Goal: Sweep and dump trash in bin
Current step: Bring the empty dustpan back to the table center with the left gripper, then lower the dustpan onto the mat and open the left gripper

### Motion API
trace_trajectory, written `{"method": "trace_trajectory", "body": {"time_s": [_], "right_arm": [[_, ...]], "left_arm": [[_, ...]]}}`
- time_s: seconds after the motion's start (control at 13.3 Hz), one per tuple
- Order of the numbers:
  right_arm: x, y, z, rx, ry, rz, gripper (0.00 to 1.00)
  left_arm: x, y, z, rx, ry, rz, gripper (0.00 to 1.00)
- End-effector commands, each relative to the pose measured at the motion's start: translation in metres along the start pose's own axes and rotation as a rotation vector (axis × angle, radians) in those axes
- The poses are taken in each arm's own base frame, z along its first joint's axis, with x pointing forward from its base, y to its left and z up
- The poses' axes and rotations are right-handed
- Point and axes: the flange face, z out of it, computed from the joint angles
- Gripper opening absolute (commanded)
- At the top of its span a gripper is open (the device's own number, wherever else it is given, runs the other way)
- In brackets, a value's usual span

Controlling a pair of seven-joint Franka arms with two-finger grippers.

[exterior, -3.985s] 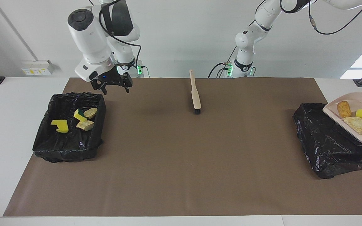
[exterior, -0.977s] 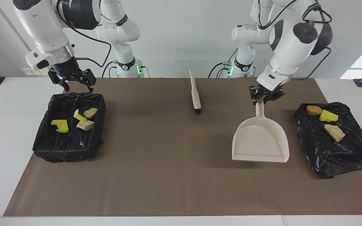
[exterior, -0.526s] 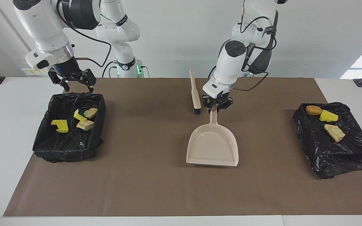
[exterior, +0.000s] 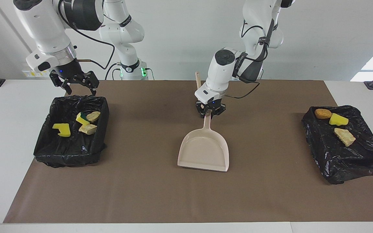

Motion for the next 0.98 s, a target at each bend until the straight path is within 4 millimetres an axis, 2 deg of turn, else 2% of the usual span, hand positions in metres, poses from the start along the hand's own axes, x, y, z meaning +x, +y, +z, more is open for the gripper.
{"method": "trace_trajectory", "body": {"time_s": [0.0, 0.53, 0.68, 0.9], "right_arm": [[-0.002, 0.003, -0.002, -0.010, -0.006, -0.015, 1.00], [-0.002, 0.003, -0.002, -0.011, -0.006, -0.015, 1.00], [-0.002, 0.003, -0.003, -0.011, -0.004, -0.015, 1.00], [-0.004, 0.003, -0.002, -0.009, -0.015, -0.015, 1.00]], "left_arm": [[-0.010, 0.002, 0.008, -0.018, 0.026, -0.024, 0.00], [-0.019, -0.003, 0.044, -0.010, 0.013, -0.058, 0.00], [-0.019, 0.001, 0.046, -0.015, 0.020, -0.132, 0.00], [-0.019, 0.000, 0.047, -0.009, 0.020, -0.121, 0.00]]}}
